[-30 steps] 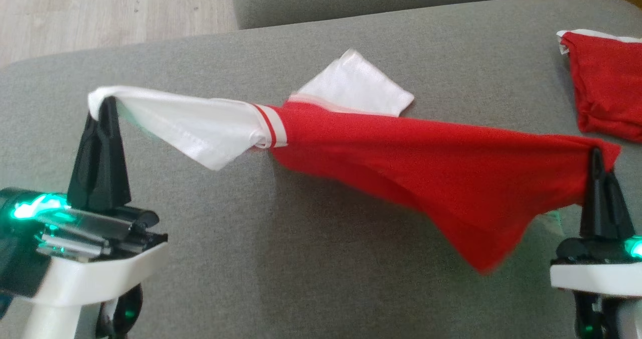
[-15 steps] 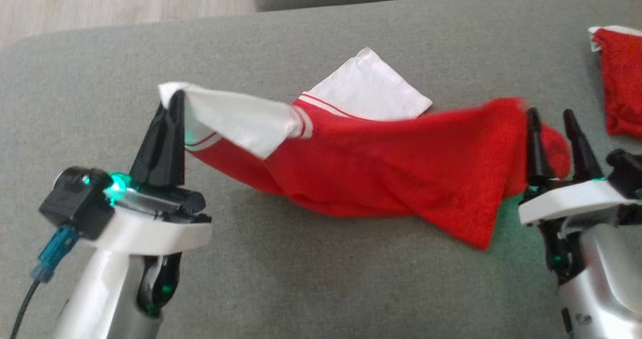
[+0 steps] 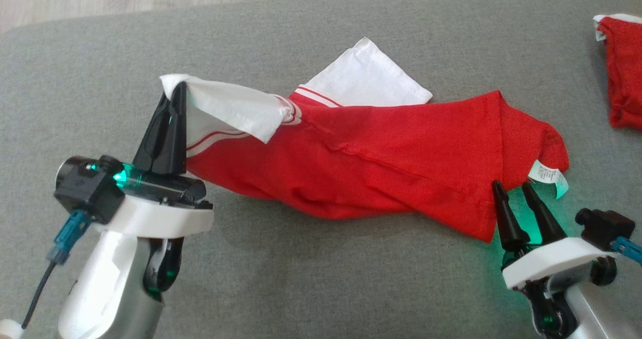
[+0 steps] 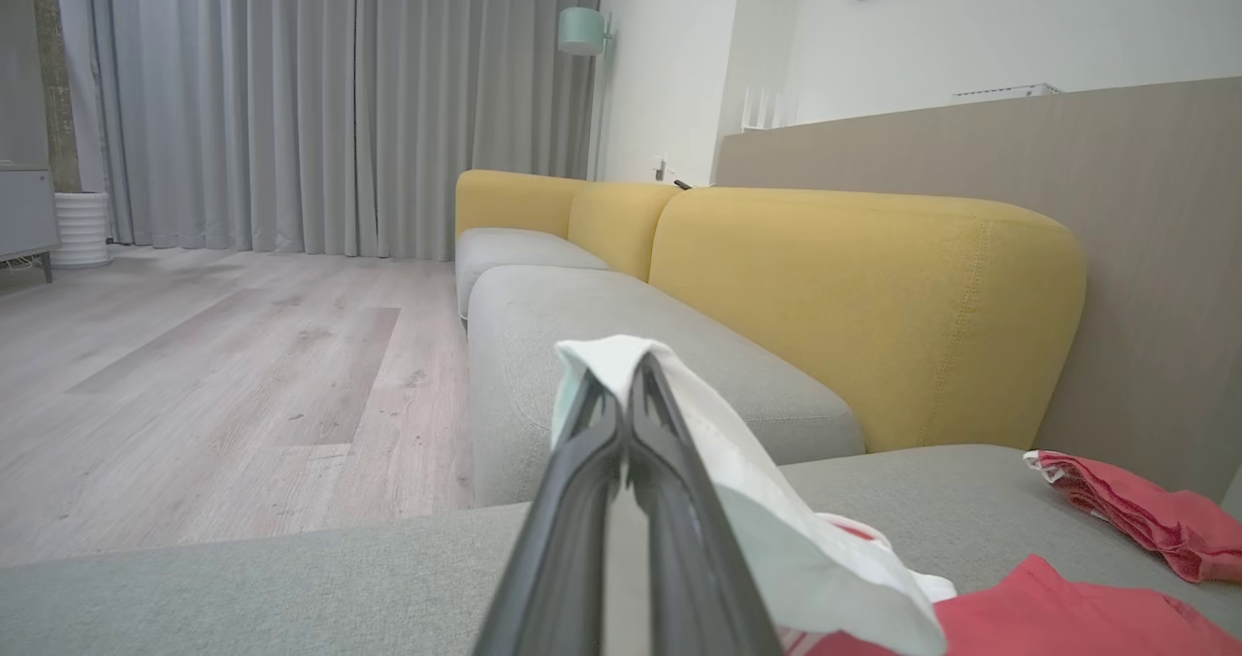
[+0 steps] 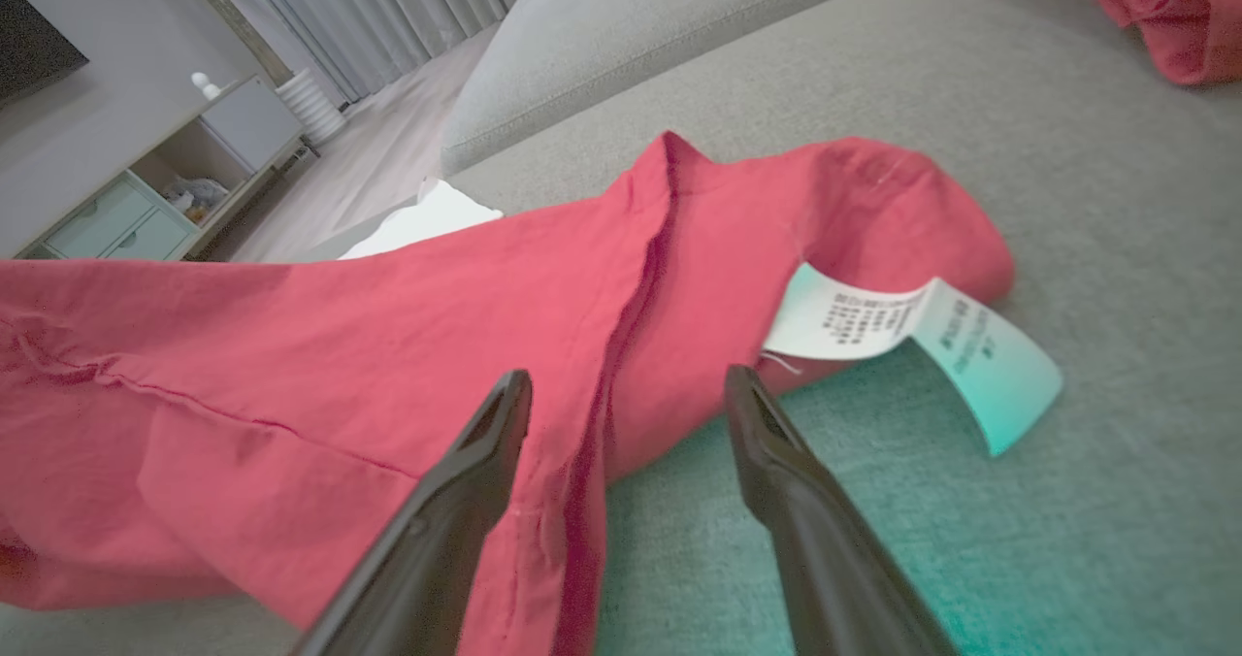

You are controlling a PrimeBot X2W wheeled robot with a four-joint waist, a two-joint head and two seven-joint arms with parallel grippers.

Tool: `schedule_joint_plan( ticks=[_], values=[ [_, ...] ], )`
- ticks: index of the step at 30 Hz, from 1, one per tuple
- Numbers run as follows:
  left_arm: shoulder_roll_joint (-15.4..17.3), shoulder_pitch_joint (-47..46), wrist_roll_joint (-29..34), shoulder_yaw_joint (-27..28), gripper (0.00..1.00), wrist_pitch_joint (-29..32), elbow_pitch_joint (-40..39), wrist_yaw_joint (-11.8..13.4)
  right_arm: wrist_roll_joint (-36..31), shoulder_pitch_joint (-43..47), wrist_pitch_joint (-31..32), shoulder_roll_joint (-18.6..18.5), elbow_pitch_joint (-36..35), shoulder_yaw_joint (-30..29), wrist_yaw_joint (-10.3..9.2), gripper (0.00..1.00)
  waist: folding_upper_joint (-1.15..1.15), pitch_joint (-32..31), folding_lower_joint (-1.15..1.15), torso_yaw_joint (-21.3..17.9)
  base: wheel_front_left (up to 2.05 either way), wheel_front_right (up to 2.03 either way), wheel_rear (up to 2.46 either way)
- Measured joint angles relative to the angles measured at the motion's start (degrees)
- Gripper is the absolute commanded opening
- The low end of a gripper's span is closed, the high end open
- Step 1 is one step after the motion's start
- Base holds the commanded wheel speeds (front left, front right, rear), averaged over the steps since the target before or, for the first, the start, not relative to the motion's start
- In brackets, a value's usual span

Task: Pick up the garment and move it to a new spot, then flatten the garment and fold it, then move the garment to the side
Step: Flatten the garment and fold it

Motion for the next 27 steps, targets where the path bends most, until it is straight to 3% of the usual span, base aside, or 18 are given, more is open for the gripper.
schedule_joint_plan(
  ticks=[5, 20, 27],
  values=[
    [0.0, 0.0, 0.4, -0.4, 0.00, -0.4, 0.5, 0.0, 4.6, 0.6, 1.2, -0.5, -2.1, 2.2, 0.00, 1.00, 0.00, -0.3, 0.00, 0.4, 0.00, 0.00, 0.00],
    [0.1, 0.0, 0.4, -0.7, 0.00, -1.0, 1.1, 0.1, 8.0, 5.5, 3.1, -1.8, -7.3, 3.5, 0.00, 1.00, 0.00, -0.3, -0.01, 1.5, 0.00, 0.00, 0.00],
    [0.1, 0.0, 0.4, -0.7, 0.00, -1.0, 1.1, 0.6, 8.5, 6.0, 3.7, -1.7, -8.0, 3.6, 0.00, 0.94, 0.00, -0.3, -0.01, 1.7, 0.00, 0.00, 0.00]
  ],
)
